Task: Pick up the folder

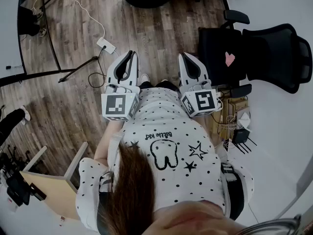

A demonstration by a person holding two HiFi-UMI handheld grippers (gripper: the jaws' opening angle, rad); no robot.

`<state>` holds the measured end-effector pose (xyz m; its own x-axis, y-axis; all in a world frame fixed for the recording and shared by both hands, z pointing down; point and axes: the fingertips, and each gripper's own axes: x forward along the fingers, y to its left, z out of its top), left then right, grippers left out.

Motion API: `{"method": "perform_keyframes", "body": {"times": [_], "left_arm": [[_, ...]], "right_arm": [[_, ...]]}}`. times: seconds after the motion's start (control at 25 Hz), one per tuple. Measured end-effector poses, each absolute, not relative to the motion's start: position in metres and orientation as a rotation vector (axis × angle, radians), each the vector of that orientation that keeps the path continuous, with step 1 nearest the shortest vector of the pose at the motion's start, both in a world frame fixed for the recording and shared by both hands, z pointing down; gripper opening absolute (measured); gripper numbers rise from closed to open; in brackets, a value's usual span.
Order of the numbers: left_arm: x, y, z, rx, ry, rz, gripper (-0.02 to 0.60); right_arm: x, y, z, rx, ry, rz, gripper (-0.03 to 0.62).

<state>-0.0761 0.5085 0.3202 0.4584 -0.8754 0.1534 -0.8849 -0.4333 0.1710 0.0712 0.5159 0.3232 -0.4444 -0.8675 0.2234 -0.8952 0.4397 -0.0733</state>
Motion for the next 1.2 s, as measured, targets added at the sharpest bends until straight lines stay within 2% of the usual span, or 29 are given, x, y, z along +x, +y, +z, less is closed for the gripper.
{"method": "perform_keyframes", "body": {"times": [0.8,1.2], "left_arm": [[-0.078,0.514,0.316,2.499,-1.529,0.036,0.034],[-0.083,0.514,0.329,2.476,-1.499,0.084,0.034]], "right_arm": [[0.069,0.52,0.32,1.562,-2.547,0.254,0.006],[0.067,0.531,0.335,1.548,-2.543,0.364,0.006]]}}
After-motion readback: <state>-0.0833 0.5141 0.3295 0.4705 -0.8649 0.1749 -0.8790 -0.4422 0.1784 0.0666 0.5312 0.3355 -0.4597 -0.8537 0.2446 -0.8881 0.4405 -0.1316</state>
